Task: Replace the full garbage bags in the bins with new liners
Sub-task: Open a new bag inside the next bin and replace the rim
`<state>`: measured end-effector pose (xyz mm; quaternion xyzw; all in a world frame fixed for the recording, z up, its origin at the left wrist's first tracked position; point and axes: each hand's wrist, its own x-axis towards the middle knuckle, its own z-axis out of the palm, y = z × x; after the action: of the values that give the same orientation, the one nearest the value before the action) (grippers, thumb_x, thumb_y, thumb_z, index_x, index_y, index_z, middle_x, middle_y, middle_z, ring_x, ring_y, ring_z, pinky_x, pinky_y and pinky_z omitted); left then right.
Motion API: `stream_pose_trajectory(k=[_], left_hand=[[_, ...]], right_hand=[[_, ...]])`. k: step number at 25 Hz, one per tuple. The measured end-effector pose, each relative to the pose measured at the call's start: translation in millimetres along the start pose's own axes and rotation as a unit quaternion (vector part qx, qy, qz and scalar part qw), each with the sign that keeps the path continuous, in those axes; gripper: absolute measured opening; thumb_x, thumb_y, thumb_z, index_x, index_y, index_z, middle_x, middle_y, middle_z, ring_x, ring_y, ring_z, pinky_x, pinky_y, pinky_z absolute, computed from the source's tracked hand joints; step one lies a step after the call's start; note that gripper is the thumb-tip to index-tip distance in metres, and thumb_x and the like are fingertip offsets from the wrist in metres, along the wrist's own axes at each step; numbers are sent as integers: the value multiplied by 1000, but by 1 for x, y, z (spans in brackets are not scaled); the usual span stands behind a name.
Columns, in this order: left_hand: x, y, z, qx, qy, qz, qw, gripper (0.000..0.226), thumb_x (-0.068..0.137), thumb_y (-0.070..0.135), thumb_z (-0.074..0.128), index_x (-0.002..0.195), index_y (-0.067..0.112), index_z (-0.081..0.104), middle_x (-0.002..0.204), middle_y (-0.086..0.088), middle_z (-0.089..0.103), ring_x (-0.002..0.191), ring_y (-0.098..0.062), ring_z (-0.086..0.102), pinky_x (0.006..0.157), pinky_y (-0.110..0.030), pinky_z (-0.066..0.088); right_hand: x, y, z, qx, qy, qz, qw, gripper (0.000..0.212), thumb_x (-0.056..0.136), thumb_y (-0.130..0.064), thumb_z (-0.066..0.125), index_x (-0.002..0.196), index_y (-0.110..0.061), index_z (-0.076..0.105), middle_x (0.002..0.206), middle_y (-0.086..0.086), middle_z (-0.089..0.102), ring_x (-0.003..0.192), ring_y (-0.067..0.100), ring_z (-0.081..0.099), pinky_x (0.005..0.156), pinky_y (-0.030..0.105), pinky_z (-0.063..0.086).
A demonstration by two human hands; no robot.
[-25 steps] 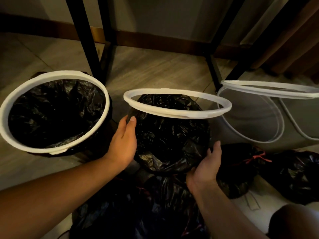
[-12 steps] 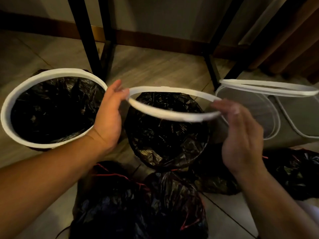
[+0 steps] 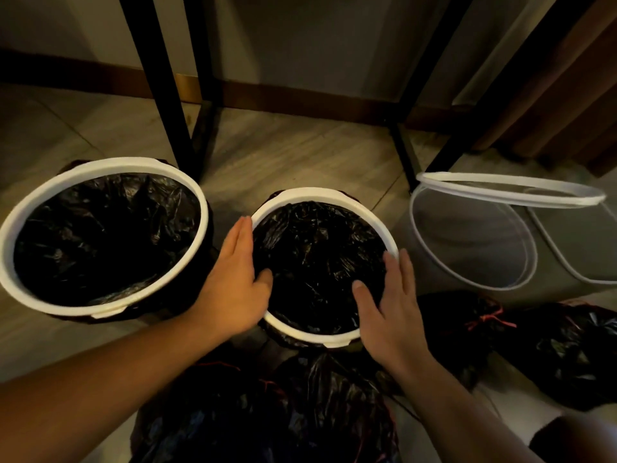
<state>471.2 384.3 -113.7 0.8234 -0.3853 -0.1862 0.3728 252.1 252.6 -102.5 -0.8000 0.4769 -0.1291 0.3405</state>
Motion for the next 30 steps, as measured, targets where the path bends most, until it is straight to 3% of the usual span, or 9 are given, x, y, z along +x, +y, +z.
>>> stream_pose_trajectory(k=[7,10,12,14,16,18,21,26,30], left_hand=[[3,-6,5,24,-7,-2,1000,93,95,26,58,166,21,-3,171,12,8,153,-4,13,112,-15,14],[3,-3,2,27,-14,-14,999,95,97,37,59,166,23,-5,172,11,3,156,-8,11,115,-19,12],[2,-2,1,30,-6,-4,1000,95,97,52,56,166,24,-4,173,11,-1,157,-4,5,115,-17,7],[3,-1,3,16,13,6,1000,92,95,60,50,165,27,1,173,11,0,150,9,-1,112,-10,2],[3,-1,5,9,17,7,1000,86,98,52,51,166,24,5,174,7,1,148,12,-2,106,-2,-2],[4,0,7,17,11,8,1000,84,100,39,53,167,18,7,174,4,-1,155,1,0,106,0,-3],[5,1,7,18,8,11,1000,88,96,38,51,167,15,4,173,6,-4,157,-8,5,115,-12,6],[4,0,7,53,7,13,998,94,84,49,38,165,21,3,172,12,-3,158,-15,13,120,-34,29],[8,-4,6,-12,-3,-16,1000,87,83,42,44,164,28,14,171,2,8,154,-17,19,114,-23,21]], right_hand=[[5,4,4,-79,2,-30,996,74,97,-55,47,161,-39,13,173,-12,-6,158,23,19,122,43,33],[4,-3,-4,-161,-21,-8,987,73,99,-59,41,163,-37,13,175,3,-5,160,27,9,128,50,19],[6,-14,-11,-252,23,-65,965,71,98,-66,35,160,-32,24,174,10,7,160,28,7,129,51,11],[28,-35,-7,-248,76,-194,946,61,94,-63,46,144,-28,51,159,12,40,148,31,37,121,49,33],[66,-68,11,-224,-24,-224,948,53,88,-59,51,131,-29,58,135,3,61,123,27,60,100,44,52],[99,-99,46,-242,-209,-140,937,48,88,-56,55,128,-29,58,124,2,67,115,27,65,88,40,52],[125,-101,110,-270,-398,-46,875,40,101,-28,60,139,-16,58,138,14,62,130,36,56,107,43,44],[131,-72,125,-429,-444,-70,783,46,103,-20,62,147,-7,55,148,18,56,135,38,52,109,42,40],[136,-87,91,-405,-525,-83,744,27,103,-23,58,122,-9,71,122,15,71,115,32,65,100,41,52]])
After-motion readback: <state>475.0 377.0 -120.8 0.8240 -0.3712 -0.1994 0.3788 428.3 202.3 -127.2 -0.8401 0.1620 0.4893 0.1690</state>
